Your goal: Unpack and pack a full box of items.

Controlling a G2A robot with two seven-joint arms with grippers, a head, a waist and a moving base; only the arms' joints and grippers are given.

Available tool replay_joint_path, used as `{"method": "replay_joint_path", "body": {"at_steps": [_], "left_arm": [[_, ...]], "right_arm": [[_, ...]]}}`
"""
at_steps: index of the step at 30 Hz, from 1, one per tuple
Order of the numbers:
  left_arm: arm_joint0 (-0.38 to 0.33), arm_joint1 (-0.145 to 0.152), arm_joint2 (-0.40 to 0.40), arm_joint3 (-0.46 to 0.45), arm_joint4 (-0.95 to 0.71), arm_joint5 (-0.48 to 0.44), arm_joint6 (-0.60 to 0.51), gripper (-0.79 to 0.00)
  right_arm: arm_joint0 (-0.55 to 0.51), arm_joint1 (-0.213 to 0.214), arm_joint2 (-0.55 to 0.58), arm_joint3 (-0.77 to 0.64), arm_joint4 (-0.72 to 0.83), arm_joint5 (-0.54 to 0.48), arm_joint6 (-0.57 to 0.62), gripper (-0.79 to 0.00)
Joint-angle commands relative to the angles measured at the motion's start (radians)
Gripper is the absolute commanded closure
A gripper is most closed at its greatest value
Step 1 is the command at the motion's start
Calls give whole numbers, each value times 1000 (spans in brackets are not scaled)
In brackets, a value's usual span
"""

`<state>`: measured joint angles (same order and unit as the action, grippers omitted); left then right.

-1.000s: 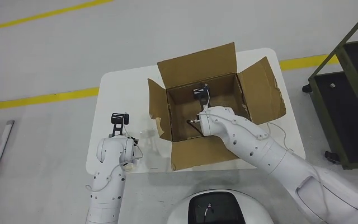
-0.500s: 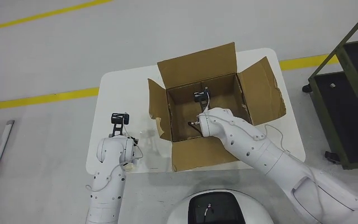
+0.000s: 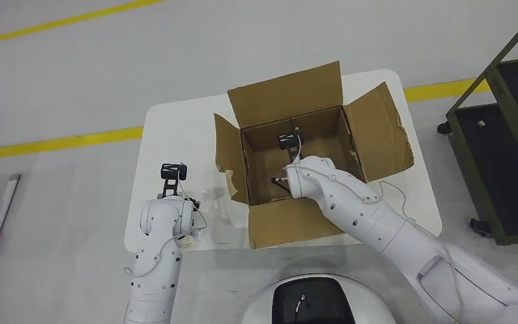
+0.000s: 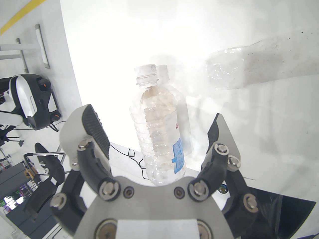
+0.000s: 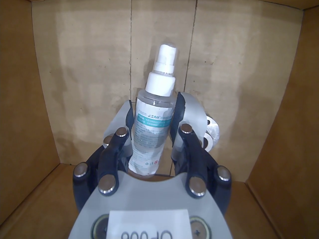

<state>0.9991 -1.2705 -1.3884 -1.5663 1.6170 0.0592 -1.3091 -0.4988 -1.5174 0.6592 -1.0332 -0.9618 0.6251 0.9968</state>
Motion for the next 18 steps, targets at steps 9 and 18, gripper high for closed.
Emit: {"method": "replay_joint_path", "body": {"at_steps": [9,18], "left_arm": [[0,0,0,0,0,0,0,-785],[0,0,0,0,0,0,0,-785]], "right_arm": [[-19,-1,61,-75,-8,-9,-31,0],[-179,46,298,-383,98,-102,-174,0]]}}
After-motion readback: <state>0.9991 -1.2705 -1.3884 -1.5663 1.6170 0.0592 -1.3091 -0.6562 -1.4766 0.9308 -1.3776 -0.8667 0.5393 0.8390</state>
